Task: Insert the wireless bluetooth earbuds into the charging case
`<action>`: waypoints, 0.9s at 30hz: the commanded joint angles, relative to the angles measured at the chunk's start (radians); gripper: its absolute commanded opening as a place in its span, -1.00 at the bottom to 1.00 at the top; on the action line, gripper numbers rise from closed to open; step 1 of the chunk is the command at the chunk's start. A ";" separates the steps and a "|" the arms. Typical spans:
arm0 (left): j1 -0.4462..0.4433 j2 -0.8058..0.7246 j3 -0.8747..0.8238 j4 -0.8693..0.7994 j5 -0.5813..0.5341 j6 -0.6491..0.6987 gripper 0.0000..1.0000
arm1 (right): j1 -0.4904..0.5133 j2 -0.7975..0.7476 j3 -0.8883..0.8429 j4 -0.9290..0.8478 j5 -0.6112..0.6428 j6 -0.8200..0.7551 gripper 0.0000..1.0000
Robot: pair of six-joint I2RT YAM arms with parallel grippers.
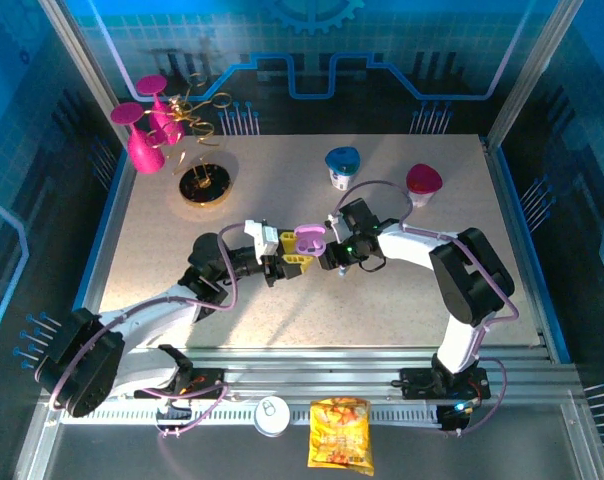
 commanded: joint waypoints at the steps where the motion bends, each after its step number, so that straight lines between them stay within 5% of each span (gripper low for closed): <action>1: 0.008 0.002 -0.006 0.009 -0.007 0.025 -0.62 | -0.008 -0.024 -0.038 -0.021 -0.009 -0.006 0.12; 15: 0.008 0.032 0.002 0.051 0.009 -0.002 -0.62 | -0.043 -0.110 -0.107 -0.117 0.199 0.017 0.04; 27: 0.007 0.018 0.011 0.021 0.010 0.010 -0.62 | -0.093 -0.217 -0.137 -0.092 0.173 0.031 0.04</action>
